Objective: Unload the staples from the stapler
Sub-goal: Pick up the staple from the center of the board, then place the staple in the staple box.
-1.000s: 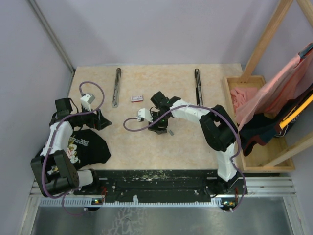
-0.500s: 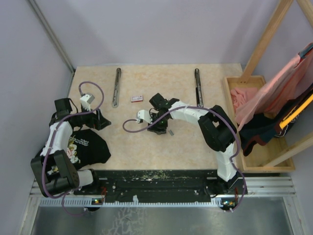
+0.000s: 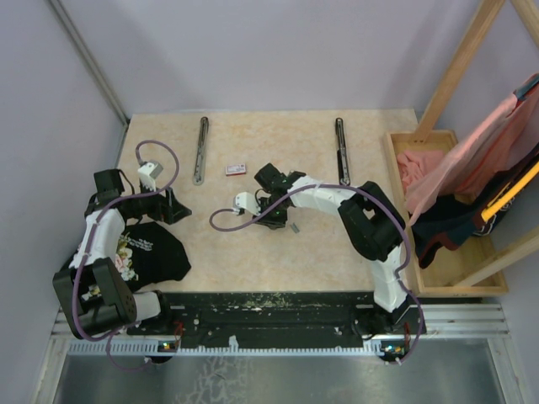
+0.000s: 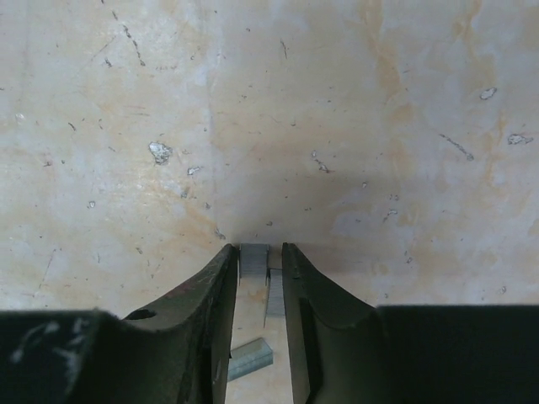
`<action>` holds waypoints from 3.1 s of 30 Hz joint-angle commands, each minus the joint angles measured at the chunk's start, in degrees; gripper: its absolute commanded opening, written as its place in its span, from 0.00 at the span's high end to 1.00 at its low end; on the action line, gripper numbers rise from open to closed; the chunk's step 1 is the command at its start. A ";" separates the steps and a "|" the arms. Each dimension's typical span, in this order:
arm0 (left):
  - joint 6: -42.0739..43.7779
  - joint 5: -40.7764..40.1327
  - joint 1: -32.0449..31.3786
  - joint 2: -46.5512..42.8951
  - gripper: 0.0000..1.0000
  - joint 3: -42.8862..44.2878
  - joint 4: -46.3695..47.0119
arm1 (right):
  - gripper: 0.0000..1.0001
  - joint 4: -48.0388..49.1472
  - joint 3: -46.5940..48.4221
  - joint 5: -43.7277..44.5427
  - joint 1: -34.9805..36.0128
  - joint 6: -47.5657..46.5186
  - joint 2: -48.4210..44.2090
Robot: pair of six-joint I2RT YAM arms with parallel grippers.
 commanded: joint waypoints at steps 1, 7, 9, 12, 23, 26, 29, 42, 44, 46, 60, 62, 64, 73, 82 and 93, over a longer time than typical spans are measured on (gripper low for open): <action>0.94 1.71 0.54 -0.25 0.00 1.65 -0.62 | 0.72 1.08 -0.61 1.21 0.71 -0.74 0.82; 0.96 1.73 0.54 -0.03 0.00 1.73 -0.62 | 0.79 0.82 -0.20 0.87 0.73 -0.56 0.24; 0.96 1.71 0.54 0.03 0.00 1.73 -0.62 | 0.79 0.81 -0.11 0.98 0.71 -0.54 -0.07; 0.94 1.77 0.55 -0.01 0.00 1.76 -0.62 | 0.82 0.81 -0.11 0.93 0.71 -0.56 -0.57; 0.83 1.71 0.55 0.41 0.00 1.85 -0.62 | 0.85 0.02 1.99 -1.68 0.71 1.02 -2.74; 0.85 1.72 0.56 0.52 0.00 1.82 -0.62 | 0.85 -0.07 2.78 -2.06 0.71 1.57 -3.52; 0.85 1.78 0.54 0.53 0.00 1.84 -0.69 | 0.85 -0.32 3.46 -2.22 0.71 1.95 -4.16; 0.85 1.93 0.54 0.59 0.00 1.88 -0.71 | 0.85 -1.28 9.10 -5.05 -3.04 4.79 -5.83; 0.87 1.88 0.54 0.56 0.00 1.88 -0.65 | 0.85 -0.86 10.21 -5.01 -4.38 5.39 -5.82; 0.88 1.89 0.55 0.53 0.00 1.84 -0.70 | 0.85 -0.26 11.20 -4.83 -5.86 5.97 -5.68; 0.83 1.89 0.54 0.59 0.00 1.87 -0.70 | 0.85 4.98 17.11 0.52 -14.49 7.70 0.68; 0.83 1.93 0.55 0.64 0.00 1.89 -0.76 | 0.85 5.56 18.06 1.00 -15.42 7.82 1.99; 0.85 1.89 0.54 0.61 0.00 1.83 -0.73 | 0.85 5.98 19.09 1.35 -16.28 7.98 3.45; 0.83 1.78 0.54 0.84 0.00 1.86 -0.71 | 0.85 9.86 19.94 5.36 -17.41 8.61 7.96; 0.87 1.75 0.54 1.00 0.00 1.90 -0.71 | 0.85 12.72 19.69 7.69 -17.49 9.05 9.89; 0.83 1.67 0.54 1.22 0.00 1.91 -0.70 | 0.85 13.88 20.15 8.45 -17.49 9.19 11.12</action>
